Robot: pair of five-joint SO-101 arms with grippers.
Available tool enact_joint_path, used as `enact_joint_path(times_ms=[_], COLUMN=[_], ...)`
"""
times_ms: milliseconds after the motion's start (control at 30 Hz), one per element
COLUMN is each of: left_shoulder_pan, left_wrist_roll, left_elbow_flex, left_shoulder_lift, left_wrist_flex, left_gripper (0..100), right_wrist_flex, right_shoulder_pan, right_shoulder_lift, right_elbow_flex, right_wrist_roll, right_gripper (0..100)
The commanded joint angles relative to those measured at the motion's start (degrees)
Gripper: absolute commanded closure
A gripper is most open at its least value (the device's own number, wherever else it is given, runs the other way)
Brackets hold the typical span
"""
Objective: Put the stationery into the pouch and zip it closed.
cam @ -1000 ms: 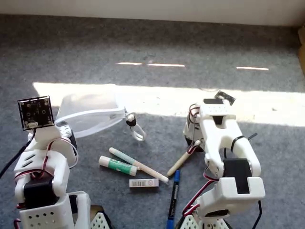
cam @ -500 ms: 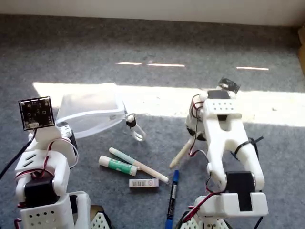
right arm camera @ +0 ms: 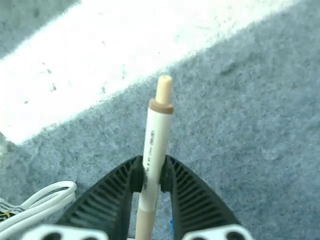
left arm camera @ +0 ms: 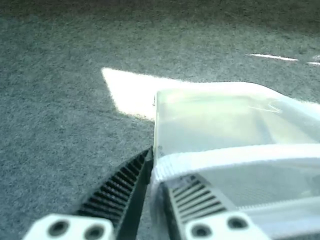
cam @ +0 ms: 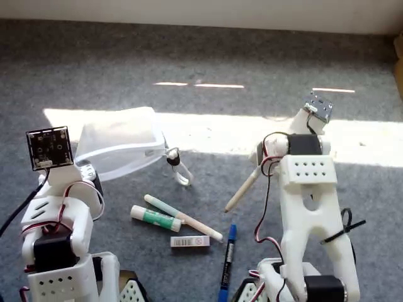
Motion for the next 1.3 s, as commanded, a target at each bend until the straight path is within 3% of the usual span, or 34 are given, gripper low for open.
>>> enact_joint_path(times_ms=[0,733,967,1267], left_shoulder_pan=[2.42,2.68,8.75,9.27], left_wrist_roll=[0.44,0.88,0.88,0.88], left_elbow_flex=[-0.66,-5.58,-9.54,-13.93], left_shoulder_lift=[0.31,0.75,0.84,0.92], left_wrist_flex=[-1.05,-1.58,-1.49,-1.41], left_gripper=[99,99,99,99], right_wrist_flex=[-0.13,-0.13,-0.13,-0.22], right_shoulder_pan=[-0.66,-0.75,-0.75,-0.75], right_shoulder_lift=[-8.4,-25.71,-31.96,-39.69], right_elbow_flex=[0.13,-0.4,-0.4,-0.48], right_wrist_roll=[0.79,4.04,9.14,13.36], right_gripper=[99.3,99.3,99.3,99.3])
